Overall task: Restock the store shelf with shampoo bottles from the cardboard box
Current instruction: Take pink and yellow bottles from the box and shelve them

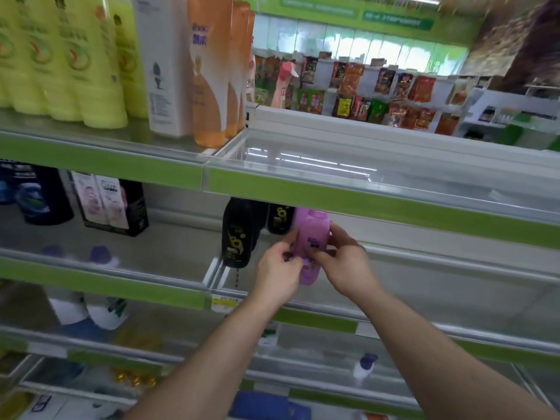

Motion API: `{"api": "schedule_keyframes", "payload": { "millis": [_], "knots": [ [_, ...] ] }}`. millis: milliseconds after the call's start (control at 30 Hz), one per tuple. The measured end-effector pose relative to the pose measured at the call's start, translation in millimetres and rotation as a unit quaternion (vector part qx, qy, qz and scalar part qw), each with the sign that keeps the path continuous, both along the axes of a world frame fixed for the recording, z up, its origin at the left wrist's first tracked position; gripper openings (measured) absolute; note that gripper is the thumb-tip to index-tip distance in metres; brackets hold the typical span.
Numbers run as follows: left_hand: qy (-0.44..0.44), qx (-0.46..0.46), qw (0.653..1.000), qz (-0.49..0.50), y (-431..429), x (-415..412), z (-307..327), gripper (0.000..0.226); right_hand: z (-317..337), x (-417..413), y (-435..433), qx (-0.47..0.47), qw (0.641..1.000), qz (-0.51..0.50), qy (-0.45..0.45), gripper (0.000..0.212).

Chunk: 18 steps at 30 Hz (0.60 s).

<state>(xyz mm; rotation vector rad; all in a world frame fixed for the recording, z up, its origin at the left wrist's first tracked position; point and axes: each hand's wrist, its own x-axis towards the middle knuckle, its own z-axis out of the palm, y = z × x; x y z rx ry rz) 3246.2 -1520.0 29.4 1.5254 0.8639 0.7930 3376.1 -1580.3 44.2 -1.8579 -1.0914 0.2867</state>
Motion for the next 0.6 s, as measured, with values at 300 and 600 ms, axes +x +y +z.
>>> {"api": "schedule_keyframes", "payload": {
  "millis": [300, 600],
  "knots": [
    [0.01, 0.009, 1.0, 0.007, 13.8, 5.2, -3.3, 0.06, 0.0, -5.0, 10.0, 0.0, 0.998, -0.035, -0.043, 0.056],
    [-0.009, 0.002, 1.0, 0.011, 15.7, 4.9, -0.6, 0.059, -3.8, -6.0, 13.1, -0.017, 0.994, -0.073, -0.075, 0.033]
  ]
}}
